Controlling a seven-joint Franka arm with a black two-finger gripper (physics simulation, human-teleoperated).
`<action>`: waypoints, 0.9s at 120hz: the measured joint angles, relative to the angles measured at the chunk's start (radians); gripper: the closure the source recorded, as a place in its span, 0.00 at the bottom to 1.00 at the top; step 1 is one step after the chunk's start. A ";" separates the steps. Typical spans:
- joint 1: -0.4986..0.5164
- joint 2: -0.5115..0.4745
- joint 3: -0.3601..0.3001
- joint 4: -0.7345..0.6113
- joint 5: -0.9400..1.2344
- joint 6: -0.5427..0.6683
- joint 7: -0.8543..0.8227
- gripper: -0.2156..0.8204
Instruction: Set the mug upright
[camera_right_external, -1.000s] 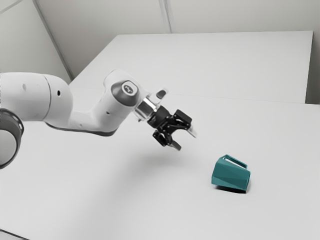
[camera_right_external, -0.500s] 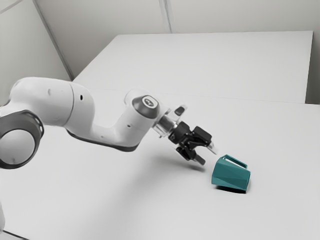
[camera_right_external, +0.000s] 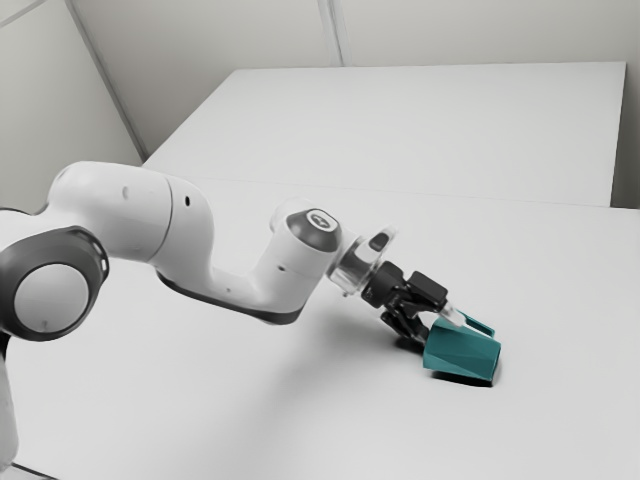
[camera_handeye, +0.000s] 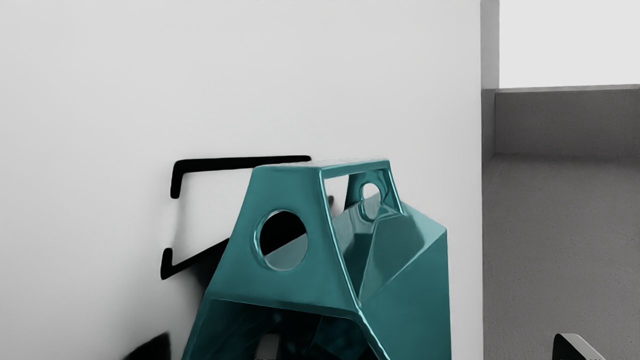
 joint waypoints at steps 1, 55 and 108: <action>0.000 0.000 0.000 0.000 -0.002 0.000 0.002 0.23; -0.012 0.022 -0.005 0.006 -0.032 0.001 0.086 0.62; -0.017 0.009 -0.021 0.017 -0.027 0.003 0.138 0.90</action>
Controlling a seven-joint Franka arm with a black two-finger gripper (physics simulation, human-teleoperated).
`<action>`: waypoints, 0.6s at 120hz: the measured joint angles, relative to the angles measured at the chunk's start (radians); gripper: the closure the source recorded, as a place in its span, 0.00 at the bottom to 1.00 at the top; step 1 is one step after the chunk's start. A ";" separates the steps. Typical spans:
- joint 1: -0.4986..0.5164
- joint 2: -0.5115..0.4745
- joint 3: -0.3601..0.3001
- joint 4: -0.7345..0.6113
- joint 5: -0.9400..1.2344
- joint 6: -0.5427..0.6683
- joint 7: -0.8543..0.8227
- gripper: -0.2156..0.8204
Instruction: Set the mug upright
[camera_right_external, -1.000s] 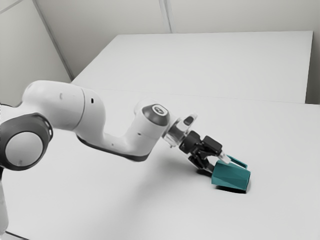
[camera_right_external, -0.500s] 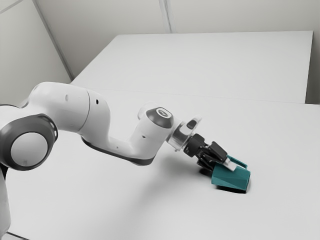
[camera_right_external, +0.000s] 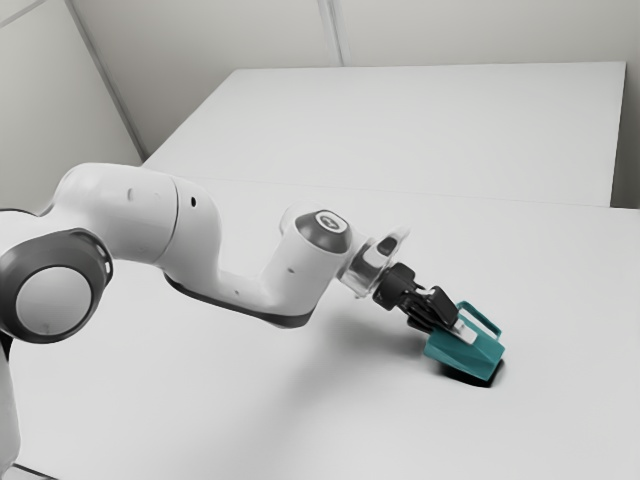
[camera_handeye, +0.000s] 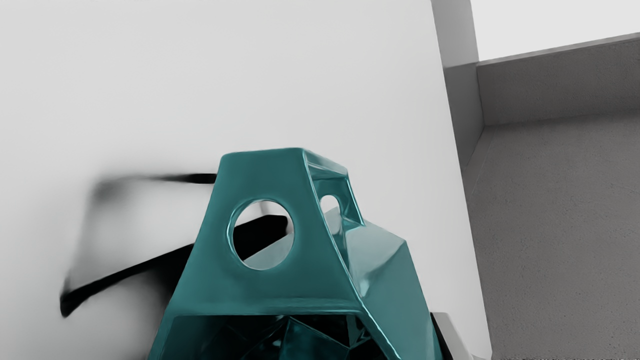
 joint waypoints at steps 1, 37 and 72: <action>0.000 0.000 0.000 0.000 0.000 0.000 0.001 0.90; 0.001 -0.054 -0.001 -0.002 0.011 0.009 0.027 0.94; 0.042 -0.199 0.010 -0.012 0.483 0.109 -0.081 0.96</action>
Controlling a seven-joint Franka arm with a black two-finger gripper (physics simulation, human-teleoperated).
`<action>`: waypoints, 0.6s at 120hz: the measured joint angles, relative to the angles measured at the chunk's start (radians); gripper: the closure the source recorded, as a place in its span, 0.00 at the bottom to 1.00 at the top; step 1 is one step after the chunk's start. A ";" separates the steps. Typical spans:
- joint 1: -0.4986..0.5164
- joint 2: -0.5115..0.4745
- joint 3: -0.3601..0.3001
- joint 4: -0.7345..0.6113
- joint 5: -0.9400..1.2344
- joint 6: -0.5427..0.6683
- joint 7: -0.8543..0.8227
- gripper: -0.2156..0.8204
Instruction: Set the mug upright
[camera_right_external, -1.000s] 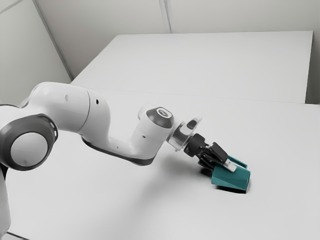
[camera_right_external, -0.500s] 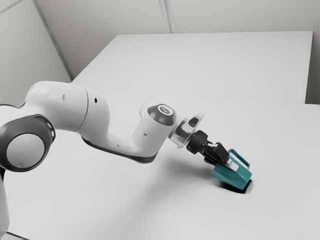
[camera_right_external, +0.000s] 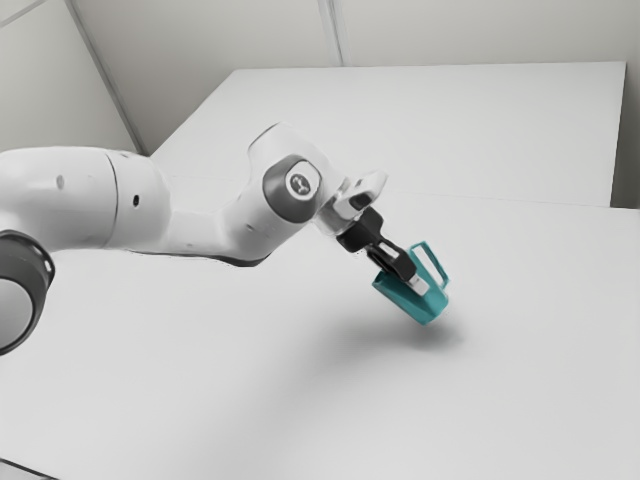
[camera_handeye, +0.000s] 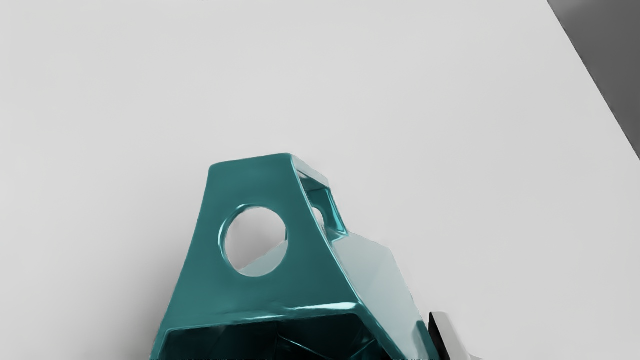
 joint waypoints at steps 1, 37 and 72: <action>0.003 -0.006 0.000 0.000 0.026 0.001 -0.008 0.96; 0.119 -0.125 0.002 -0.005 0.635 -0.063 -0.327 0.96; 0.168 -0.187 0.000 -0.096 0.803 -0.124 -0.592 0.96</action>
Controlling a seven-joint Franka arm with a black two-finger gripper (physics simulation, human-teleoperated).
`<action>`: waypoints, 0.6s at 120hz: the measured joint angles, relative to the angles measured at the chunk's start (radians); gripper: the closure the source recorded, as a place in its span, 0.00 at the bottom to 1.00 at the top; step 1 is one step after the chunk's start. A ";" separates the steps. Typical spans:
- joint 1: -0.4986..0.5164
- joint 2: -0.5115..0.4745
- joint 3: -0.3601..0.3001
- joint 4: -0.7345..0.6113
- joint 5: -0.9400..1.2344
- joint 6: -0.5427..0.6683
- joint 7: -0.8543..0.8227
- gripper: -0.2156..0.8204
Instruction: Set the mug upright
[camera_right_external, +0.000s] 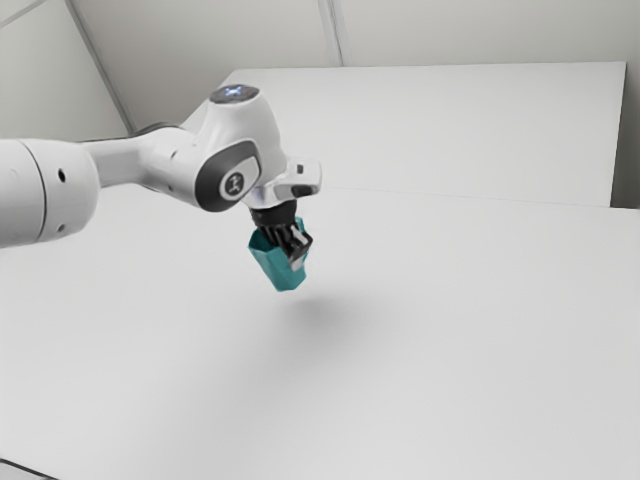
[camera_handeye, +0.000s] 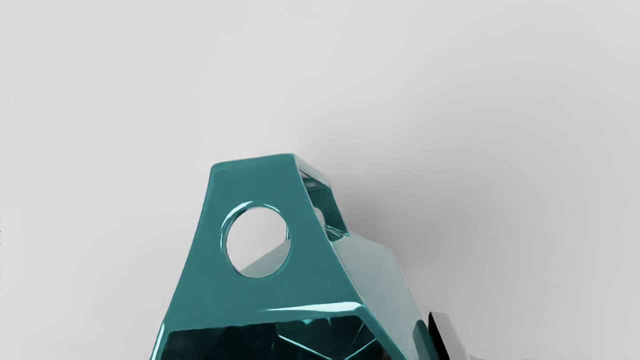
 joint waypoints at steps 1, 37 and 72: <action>0.001 -0.003 0.000 -0.005 0.001 0.000 -0.006 0.96; 0.028 -0.038 -0.004 -0.121 0.037 0.055 -0.185 0.96; 0.071 -0.008 -0.003 -0.173 0.052 0.153 -0.295 0.96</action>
